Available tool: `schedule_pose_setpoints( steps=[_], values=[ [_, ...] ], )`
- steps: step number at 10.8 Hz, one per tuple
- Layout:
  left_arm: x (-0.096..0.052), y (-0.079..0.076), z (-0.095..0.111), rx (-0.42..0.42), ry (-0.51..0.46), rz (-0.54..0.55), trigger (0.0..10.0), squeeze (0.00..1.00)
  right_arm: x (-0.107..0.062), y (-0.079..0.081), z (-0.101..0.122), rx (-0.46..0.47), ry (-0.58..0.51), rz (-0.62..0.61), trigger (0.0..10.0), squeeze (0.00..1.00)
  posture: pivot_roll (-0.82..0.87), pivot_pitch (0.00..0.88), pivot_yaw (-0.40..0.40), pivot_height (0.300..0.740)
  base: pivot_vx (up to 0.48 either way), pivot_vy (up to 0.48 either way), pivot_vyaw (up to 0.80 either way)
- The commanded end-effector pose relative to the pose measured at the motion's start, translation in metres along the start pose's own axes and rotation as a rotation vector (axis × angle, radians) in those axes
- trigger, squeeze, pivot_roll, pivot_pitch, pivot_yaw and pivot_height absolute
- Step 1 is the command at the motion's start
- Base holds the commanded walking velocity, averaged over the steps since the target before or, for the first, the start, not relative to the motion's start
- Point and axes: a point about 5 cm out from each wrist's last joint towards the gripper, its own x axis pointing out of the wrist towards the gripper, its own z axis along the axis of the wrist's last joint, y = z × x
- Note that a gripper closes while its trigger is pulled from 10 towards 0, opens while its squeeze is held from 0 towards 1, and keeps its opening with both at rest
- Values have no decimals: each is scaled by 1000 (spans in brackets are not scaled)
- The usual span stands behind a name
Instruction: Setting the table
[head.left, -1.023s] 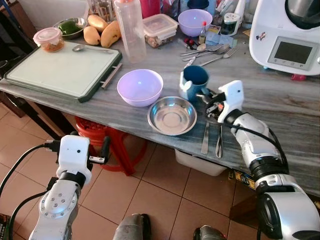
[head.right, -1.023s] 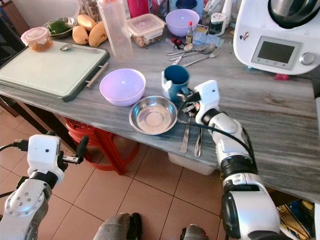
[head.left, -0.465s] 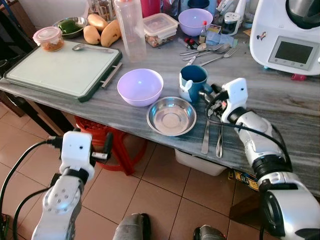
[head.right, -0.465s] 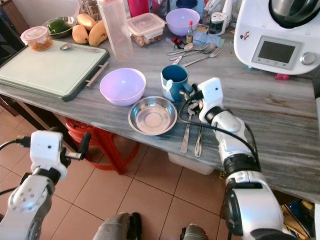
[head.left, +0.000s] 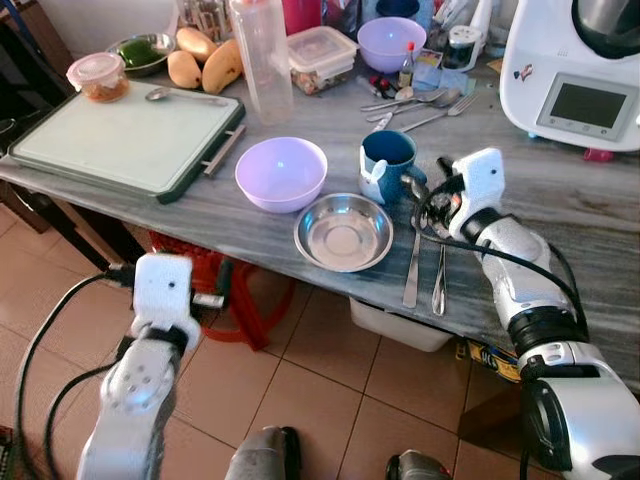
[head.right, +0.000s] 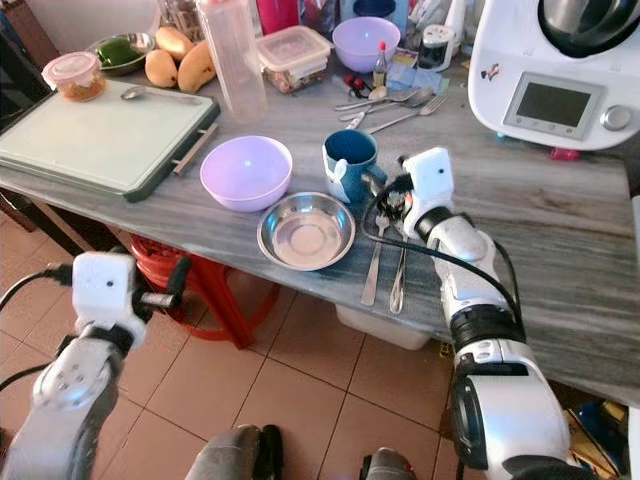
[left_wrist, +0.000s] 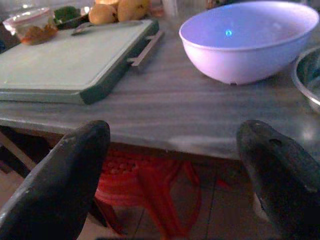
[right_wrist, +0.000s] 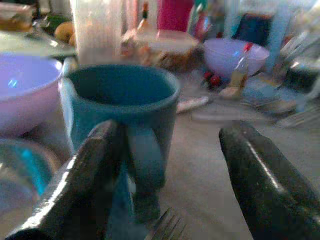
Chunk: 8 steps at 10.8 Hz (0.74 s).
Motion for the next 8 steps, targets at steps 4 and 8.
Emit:
schedule_pose_setpoints(
  steps=[4, 8],
  values=[
    [17, 10, -12, 11, 8, 163, 10000, 0, -25, 2, 16, 25, -138, -116, 10000, 1000, 76, 0, 27, 740, 0, 0, 0],
    [32, 18, -18, -2, -35, 290, 10000, 0, -69, 37, -3, 151, -86, -274, 10000, 133, 51, 0, 20, 740, 0, 0, 0]
  ],
)
